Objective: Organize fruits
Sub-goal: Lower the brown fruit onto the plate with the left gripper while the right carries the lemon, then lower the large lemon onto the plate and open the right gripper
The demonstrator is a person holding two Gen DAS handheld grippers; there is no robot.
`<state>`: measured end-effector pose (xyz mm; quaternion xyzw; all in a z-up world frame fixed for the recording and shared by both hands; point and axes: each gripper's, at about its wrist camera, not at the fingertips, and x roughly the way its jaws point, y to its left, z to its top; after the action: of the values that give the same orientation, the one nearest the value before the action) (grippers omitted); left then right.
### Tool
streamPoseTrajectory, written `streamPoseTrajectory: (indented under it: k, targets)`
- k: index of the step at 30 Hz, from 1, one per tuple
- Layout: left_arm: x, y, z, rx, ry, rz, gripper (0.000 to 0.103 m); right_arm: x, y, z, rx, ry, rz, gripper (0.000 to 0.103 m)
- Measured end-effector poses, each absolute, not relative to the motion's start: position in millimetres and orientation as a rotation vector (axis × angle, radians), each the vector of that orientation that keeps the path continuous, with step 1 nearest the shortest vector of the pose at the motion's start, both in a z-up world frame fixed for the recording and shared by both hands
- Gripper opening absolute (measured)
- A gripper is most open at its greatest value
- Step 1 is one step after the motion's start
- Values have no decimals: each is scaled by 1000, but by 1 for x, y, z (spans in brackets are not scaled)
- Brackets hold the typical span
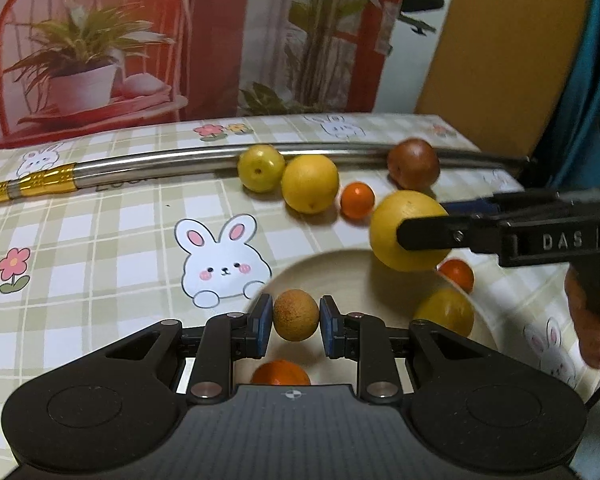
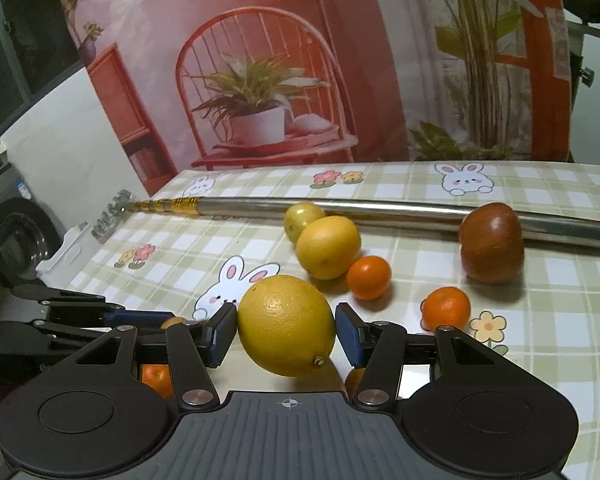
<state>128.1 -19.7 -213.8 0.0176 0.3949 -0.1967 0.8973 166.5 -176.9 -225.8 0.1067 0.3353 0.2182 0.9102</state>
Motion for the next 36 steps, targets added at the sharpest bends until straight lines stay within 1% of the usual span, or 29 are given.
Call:
streamPoseTrajectory:
  k: [13, 22, 25, 28, 36]
  targets:
    - [130, -24, -227, 119, 880, -370, 27, 167, -173, -232, 212, 723, 462, 50]
    - [129, -23, -226, 110, 888, -356, 27, 169, -171, -234, 212, 735, 470, 50]
    - [130, -22, -225, 91, 886, -355, 30, 169, -171, -235, 210, 736, 470, 50]
    - [130, -19, -223, 61, 879, -363, 38, 169, -171, -235, 210, 736, 471, 50]
    - [129, -9, -213, -17, 842, -347, 38, 169, -166, -234, 196, 747, 482, 50]
